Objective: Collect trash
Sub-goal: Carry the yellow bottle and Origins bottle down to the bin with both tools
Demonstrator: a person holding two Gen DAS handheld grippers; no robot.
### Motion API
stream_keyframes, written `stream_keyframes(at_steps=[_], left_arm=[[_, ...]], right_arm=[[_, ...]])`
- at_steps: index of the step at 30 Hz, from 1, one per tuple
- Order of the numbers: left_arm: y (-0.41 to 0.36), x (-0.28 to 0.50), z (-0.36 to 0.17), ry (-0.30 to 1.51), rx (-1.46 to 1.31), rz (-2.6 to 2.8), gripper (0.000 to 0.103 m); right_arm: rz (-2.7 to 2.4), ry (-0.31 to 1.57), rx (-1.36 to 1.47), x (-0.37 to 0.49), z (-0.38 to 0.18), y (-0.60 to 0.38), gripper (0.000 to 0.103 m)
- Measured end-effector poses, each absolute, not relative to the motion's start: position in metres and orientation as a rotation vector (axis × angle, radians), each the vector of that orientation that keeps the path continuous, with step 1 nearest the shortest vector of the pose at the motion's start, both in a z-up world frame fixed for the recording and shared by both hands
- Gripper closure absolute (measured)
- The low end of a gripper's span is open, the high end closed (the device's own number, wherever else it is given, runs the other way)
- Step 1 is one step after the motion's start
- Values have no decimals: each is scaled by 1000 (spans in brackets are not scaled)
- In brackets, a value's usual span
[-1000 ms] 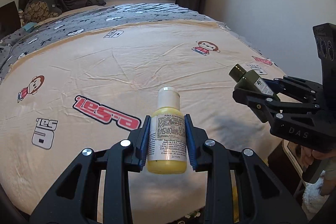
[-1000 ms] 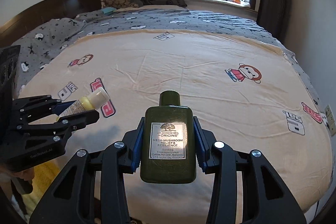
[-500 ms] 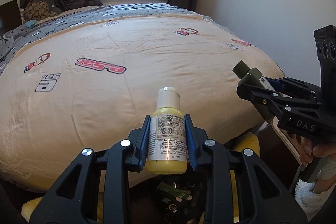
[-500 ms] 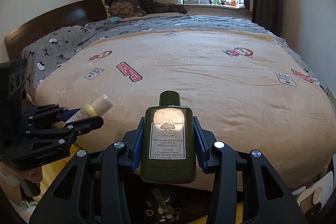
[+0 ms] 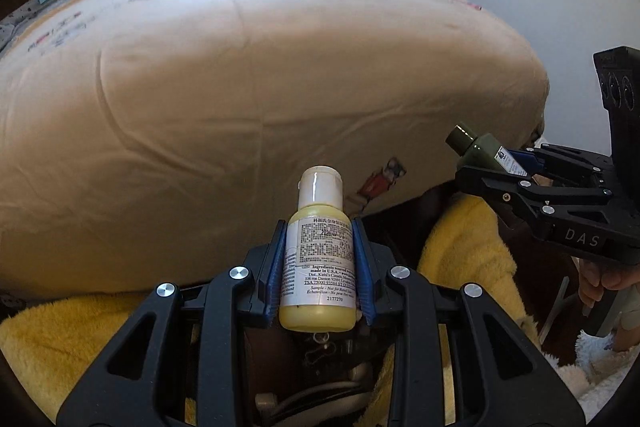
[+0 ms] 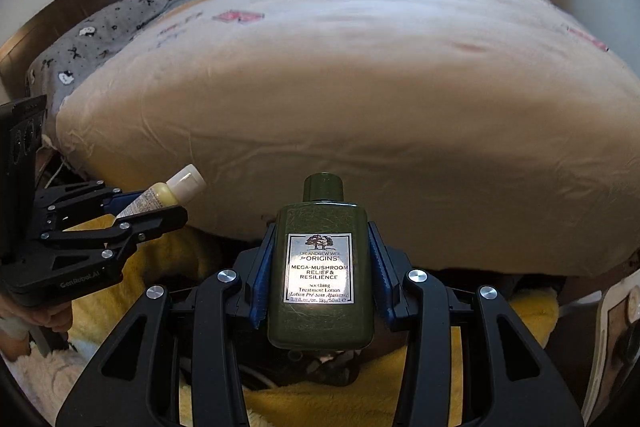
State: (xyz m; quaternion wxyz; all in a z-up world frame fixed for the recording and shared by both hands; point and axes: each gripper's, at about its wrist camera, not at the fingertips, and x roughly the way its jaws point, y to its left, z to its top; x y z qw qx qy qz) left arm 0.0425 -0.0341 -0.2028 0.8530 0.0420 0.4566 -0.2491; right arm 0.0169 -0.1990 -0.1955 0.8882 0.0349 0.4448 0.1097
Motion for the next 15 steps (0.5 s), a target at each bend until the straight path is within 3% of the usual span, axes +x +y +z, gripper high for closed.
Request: stream_keyframes(at_steps=[15], left_arm=[[-51, 49, -277, 1199, 129, -569, 74]], right_arm=[[223, 1122, 115, 22, -256, -189, 60]])
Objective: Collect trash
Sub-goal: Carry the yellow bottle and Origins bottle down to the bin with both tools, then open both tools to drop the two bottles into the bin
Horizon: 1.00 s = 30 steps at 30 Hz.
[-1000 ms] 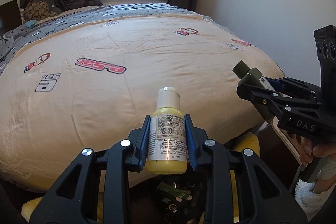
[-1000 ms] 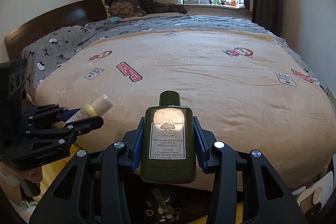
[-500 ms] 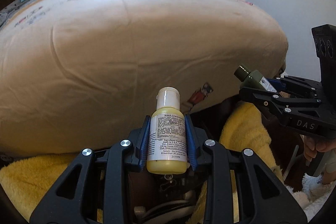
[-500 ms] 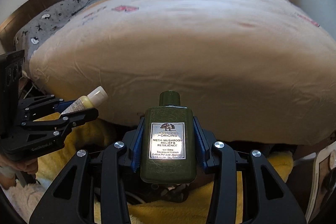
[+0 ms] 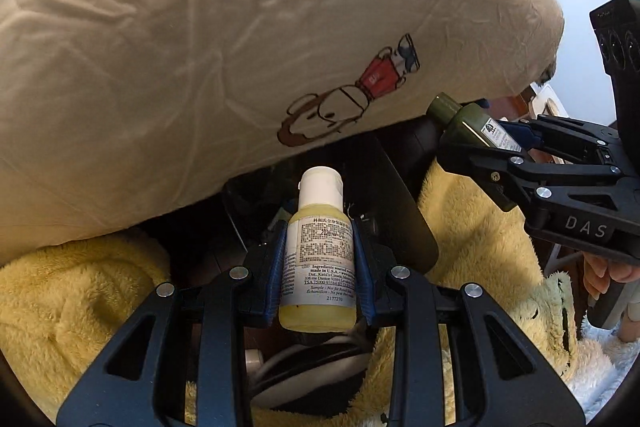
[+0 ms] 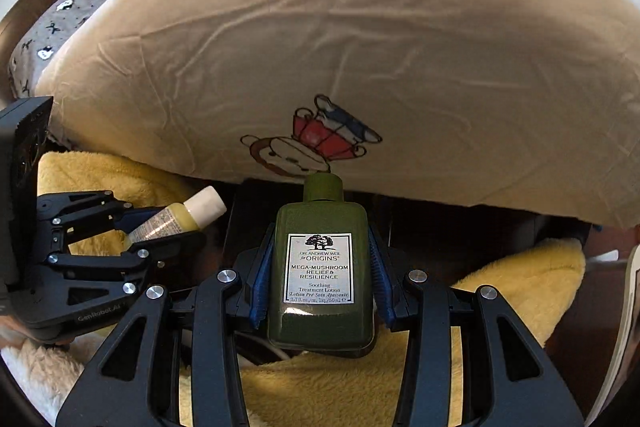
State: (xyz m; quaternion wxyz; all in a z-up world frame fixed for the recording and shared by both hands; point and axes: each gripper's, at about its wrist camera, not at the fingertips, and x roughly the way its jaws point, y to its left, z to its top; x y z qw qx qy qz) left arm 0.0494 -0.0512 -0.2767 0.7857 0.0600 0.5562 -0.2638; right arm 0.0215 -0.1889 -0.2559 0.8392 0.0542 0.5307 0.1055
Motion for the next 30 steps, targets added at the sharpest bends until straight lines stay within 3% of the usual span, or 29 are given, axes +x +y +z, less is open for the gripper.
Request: stream_keyframes(at_steps=[6, 8, 10, 12, 16, 18, 20, 30], left_arm=[[-57, 49, -281, 1214, 137, -568, 74], [-57, 51, -279, 1205, 131, -559, 73], [-53, 52, -274, 1190, 118, -546, 69], [-50, 52, -268, 1172, 108, -534, 59], [-45, 53, -251, 1130, 97, -511, 39], [-42, 54, -238, 1098, 86, -492, 19], [-39, 53, -224, 1067, 70, -472, 11], [-29, 45, -133, 849, 125, -357, 8]], right_arm=[[199, 1126, 128, 22, -254, -190, 59], [176, 1117, 124, 25, -252, -189, 43], [152, 1101, 118, 28, -249, -193, 34], [146, 1083, 114, 28, -243, -194, 33], [116, 1035, 82, 28, -225, -198, 18], [98, 1001, 65, 27, -211, -201, 8], [79, 967, 40, 26, -198, -201, 5], [-12, 811, 8, 22, -131, -208, 4]])
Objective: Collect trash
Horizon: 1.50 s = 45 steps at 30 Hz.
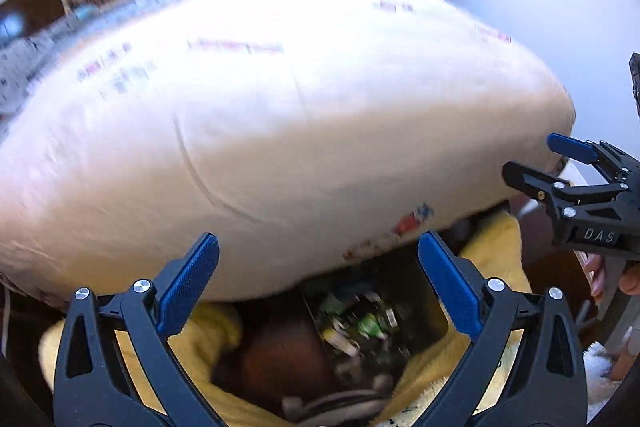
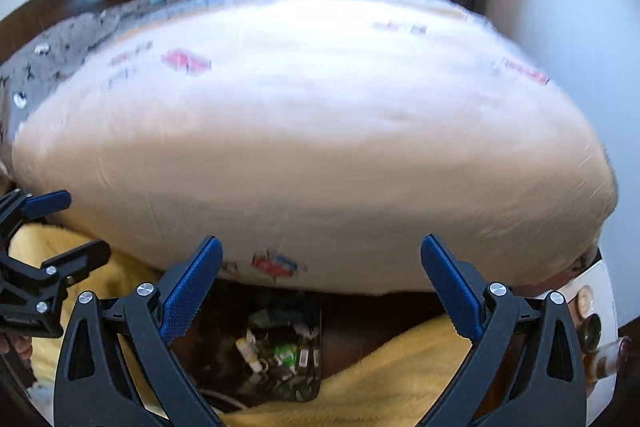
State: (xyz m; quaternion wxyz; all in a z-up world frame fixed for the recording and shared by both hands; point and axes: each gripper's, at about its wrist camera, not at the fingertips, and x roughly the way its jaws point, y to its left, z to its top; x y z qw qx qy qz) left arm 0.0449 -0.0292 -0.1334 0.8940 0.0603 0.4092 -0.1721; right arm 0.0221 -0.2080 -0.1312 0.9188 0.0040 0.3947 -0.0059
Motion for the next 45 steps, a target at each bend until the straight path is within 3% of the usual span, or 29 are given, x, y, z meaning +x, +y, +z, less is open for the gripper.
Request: stream_keyframes(at_steps=[19, 45], left_arm=[[9, 16, 7, 532, 42, -235, 8], [-3, -8, 36, 463, 59, -170, 8]], right_arm=[[-40, 505, 18, -14, 4, -201, 4], [-88, 455, 18, -34, 20, -191, 4]])
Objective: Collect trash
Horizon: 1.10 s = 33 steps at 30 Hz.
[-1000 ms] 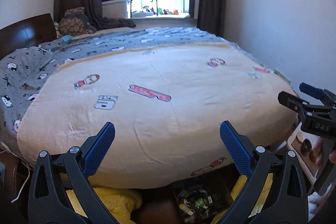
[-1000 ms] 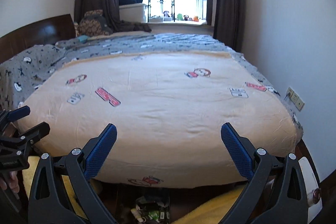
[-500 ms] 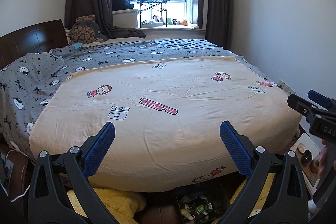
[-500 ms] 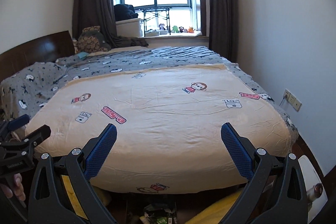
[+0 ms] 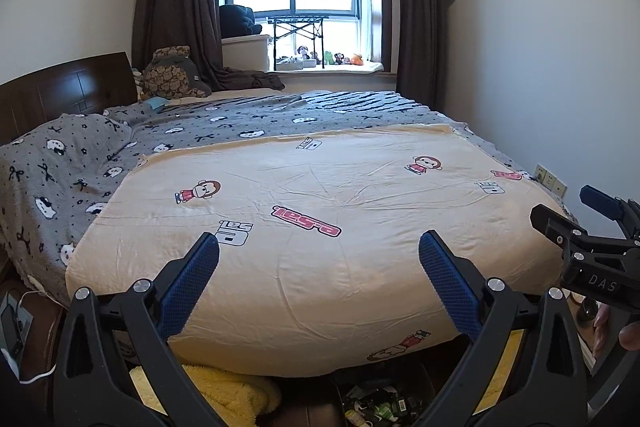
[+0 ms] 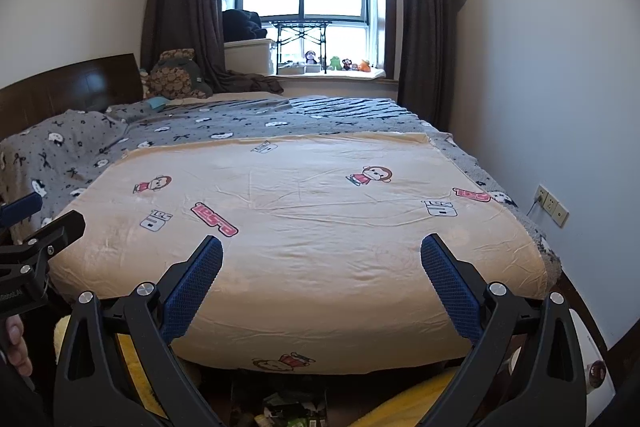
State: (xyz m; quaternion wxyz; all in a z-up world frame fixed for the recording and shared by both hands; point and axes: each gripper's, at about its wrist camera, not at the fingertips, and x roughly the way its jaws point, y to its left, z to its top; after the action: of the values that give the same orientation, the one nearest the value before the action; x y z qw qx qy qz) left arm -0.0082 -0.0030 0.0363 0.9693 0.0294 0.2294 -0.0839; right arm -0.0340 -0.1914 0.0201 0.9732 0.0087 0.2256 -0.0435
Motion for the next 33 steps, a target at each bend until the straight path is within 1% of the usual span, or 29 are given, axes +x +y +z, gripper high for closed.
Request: stream_keyframes(at_steps=[33], left_arm=[[-4, -6, 36, 469, 58, -165, 8]], right_arm=[[-91, 461, 26, -33, 22, -193, 4]])
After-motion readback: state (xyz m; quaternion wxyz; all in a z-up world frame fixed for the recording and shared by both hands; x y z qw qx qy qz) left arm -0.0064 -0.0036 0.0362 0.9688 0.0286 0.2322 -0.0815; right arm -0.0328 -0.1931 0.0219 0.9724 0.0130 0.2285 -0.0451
